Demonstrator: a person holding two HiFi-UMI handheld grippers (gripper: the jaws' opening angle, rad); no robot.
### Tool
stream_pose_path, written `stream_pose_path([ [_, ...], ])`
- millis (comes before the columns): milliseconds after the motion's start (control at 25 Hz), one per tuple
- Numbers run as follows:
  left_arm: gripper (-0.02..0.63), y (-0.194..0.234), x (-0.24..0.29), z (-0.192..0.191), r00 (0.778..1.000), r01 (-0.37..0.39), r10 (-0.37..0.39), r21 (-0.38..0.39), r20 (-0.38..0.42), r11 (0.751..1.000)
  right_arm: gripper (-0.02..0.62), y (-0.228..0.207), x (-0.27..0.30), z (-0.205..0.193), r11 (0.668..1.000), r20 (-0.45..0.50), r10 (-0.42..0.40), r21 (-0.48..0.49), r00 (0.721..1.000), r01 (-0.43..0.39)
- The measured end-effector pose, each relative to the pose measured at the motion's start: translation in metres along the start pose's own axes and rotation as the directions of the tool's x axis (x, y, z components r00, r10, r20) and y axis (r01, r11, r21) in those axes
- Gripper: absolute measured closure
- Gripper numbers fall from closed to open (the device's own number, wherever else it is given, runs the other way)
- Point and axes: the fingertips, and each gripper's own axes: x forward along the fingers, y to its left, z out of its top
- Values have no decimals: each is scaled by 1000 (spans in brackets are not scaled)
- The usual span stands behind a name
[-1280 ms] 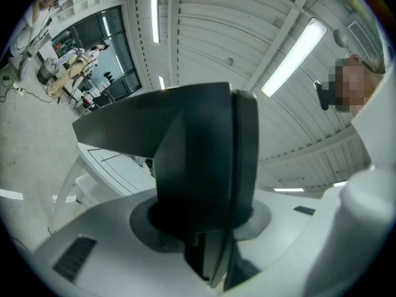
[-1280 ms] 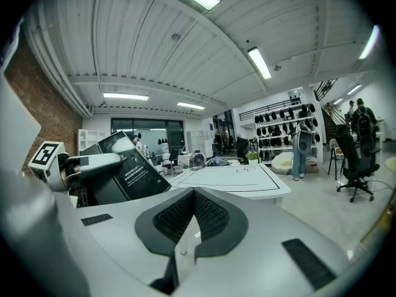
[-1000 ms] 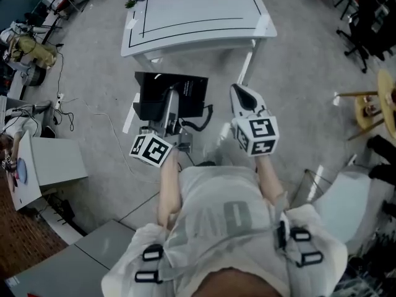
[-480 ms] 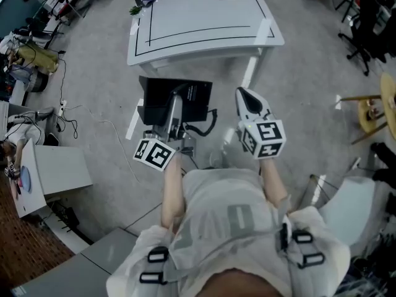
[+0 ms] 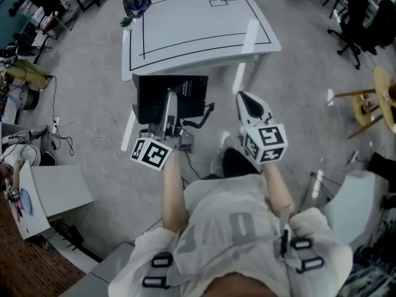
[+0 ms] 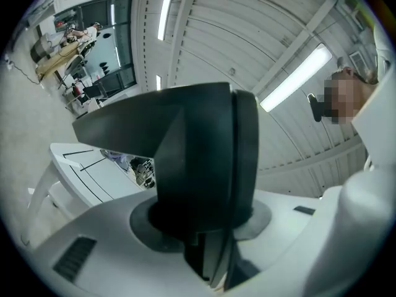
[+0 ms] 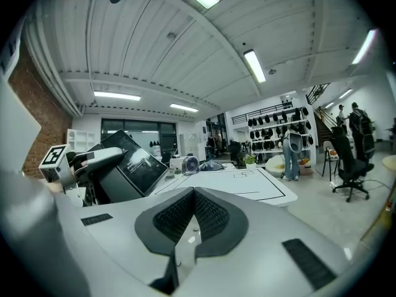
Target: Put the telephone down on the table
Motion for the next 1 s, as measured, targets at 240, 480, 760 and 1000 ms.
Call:
stream_pose_path([
  [240,448,21,14,3,1000,-28,28,-28,-3,999,589,-9,28,4,1000,6,-8,14,1000,7],
  [480,448,54,54,0,999,-49,49,-22,-13,999,589,-31,84,10,1000,16,19,20,1000,-19],
  [760,448,84,105,0,996,-86,85,-33,-14,996,589,-61,144,25,998,8,51,27,999,-51],
  [1000,448,109,170,7,994,-114,113,-23,-7,993,589,-96,208,50,996,-3,86,24,996,-86],
])
